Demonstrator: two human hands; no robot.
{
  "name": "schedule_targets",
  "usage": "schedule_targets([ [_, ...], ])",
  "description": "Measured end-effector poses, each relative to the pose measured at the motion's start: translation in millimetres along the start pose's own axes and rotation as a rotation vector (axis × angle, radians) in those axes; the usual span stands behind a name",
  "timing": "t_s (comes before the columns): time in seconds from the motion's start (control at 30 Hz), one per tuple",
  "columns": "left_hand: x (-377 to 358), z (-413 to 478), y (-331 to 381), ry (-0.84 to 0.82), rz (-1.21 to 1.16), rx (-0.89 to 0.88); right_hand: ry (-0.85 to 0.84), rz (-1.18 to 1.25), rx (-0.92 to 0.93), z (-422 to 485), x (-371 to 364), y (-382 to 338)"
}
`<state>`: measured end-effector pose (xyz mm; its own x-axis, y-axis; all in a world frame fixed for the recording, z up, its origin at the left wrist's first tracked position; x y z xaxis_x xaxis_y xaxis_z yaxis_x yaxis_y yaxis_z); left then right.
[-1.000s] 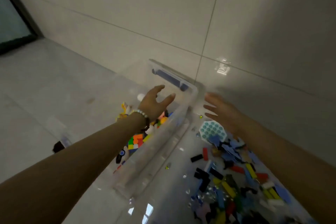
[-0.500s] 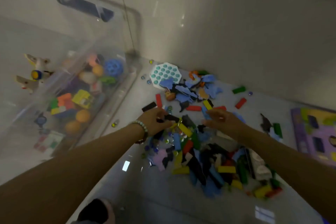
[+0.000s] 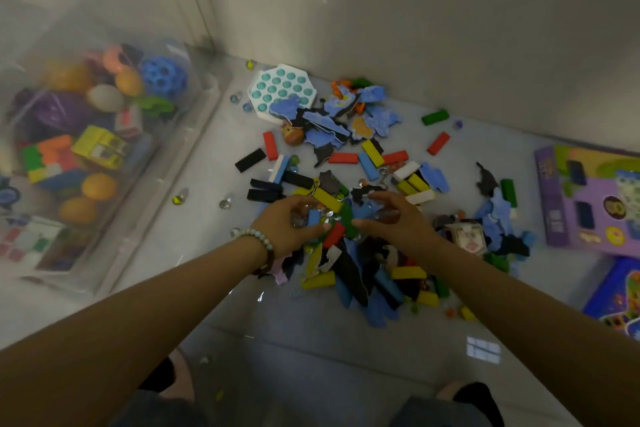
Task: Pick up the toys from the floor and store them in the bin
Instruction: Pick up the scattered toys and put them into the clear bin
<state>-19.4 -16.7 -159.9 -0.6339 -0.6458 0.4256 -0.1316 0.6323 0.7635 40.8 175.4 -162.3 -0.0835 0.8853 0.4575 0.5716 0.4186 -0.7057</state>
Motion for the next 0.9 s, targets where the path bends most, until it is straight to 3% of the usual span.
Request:
schedule_targets([
  [0.2,-9,-1,5,-0.041,-0.058,0.019,-0.001,0.023,0.014,3,-12,-5],
  [0.37,-21,1,8,-0.109,-0.381,0.174,0.000,0.156,-0.009,7,-20,-11],
  [0.47,-26,3,9,-0.114,-0.457,0.209,0.014,0.234,-0.026,10,-22,-10],
  [0.63,-30,8,13,-0.054,-0.285,0.119,-0.002,0.195,-0.017,11,-30,-12],
  [0.9,-25,12,13,0.051,-0.446,0.111,-0.097,0.385,-0.094,10,-34,-5],
])
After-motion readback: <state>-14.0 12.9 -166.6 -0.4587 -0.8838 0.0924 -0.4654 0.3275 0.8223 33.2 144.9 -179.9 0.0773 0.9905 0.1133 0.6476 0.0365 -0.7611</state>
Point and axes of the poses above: each hand's wrist, its own z-axis towards the middle knuckle, its own x-axis out of the back of the hand, y = z × x, the point moved 6 cm from there along z, towards the middle knuckle, and after that the axes turned 5 degrees about -z, right-handed, at the moved point
